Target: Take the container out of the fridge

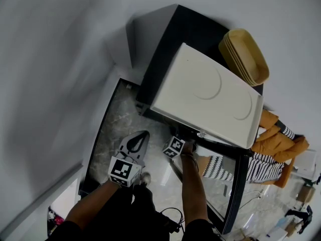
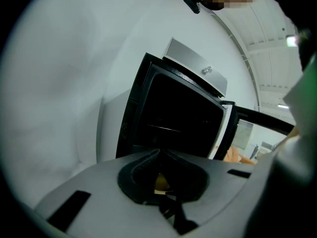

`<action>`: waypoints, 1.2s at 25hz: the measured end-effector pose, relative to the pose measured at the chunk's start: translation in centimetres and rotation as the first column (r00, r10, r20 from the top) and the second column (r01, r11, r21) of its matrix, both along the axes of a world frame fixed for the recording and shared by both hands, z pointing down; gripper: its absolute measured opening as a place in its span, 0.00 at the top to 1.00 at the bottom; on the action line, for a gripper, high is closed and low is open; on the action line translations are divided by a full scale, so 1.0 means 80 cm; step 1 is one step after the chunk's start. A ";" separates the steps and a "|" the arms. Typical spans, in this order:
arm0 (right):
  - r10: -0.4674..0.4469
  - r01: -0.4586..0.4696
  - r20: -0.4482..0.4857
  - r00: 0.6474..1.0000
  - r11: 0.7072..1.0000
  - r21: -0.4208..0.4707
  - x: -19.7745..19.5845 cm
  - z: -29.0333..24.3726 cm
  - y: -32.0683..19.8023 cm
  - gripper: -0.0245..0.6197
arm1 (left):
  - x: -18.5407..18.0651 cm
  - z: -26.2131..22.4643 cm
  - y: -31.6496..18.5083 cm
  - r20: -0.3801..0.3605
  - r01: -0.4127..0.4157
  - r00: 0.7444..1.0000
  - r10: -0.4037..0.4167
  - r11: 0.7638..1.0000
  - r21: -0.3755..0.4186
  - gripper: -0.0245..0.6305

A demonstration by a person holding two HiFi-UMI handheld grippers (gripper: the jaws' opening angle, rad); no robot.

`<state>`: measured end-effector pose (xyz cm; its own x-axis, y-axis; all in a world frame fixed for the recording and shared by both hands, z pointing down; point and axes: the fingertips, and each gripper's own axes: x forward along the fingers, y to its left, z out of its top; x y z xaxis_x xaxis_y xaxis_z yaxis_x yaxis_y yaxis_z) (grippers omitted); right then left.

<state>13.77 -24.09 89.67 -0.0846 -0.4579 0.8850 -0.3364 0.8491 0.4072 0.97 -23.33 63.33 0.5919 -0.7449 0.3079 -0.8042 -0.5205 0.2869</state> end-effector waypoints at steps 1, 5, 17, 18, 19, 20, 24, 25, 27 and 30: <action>-0.006 0.006 -0.004 1.000 1.000 0.000 0.000 -0.001 0.000 0.94 | 0.000 0.000 0.000 -0.001 0.001 1.000 -0.001 1.000 -0.001 0.95; -0.013 0.014 0.003 1.000 1.000 -0.013 0.000 0.000 0.005 0.94 | 0.001 0.000 0.002 -0.003 0.005 1.000 -0.005 1.000 0.000 0.95; -0.035 0.035 0.016 0.999 0.999 -0.034 0.000 -0.007 0.021 0.94 | 0.009 -0.019 0.022 -0.008 -0.010 1.000 0.010 1.000 0.007 0.95; -0.037 0.038 0.014 0.999 0.999 -0.030 0.000 -0.010 0.021 0.94 | 0.009 -0.018 0.024 -0.008 -0.010 1.000 0.010 1.000 0.010 0.95; -0.041 0.041 0.011 0.999 0.999 -0.025 0.000 -0.013 0.022 0.94 | 0.009 -0.017 0.027 -0.007 -0.007 1.000 0.008 1.000 0.015 0.95; -0.044 0.045 0.010 0.999 0.999 -0.022 0.000 -0.015 0.024 0.94 | 0.008 -0.016 0.030 -0.007 -0.005 1.000 0.005 1.000 0.018 0.95; -0.056 0.057 0.018 0.998 0.998 -0.034 -0.001 -0.011 0.038 0.94 | 0.006 -0.017 0.038 -0.006 0.004 1.000 -0.004 1.000 0.019 0.95; -0.055 0.056 0.019 0.998 0.998 -0.037 -0.002 -0.013 0.040 0.94 | 0.005 -0.018 0.041 -0.004 0.007 1.000 -0.007 1.000 0.019 0.95; -0.052 0.053 0.023 0.998 0.998 -0.043 -0.002 -0.014 0.047 0.94 | 0.005 -0.020 0.045 -0.005 0.012 1.000 -0.012 1.000 0.020 0.95; -0.054 0.055 0.030 0.998 0.997 -0.049 -0.003 -0.013 0.057 0.94 | 0.006 -0.024 0.052 -0.010 0.018 1.000 -0.018 0.999 0.026 0.95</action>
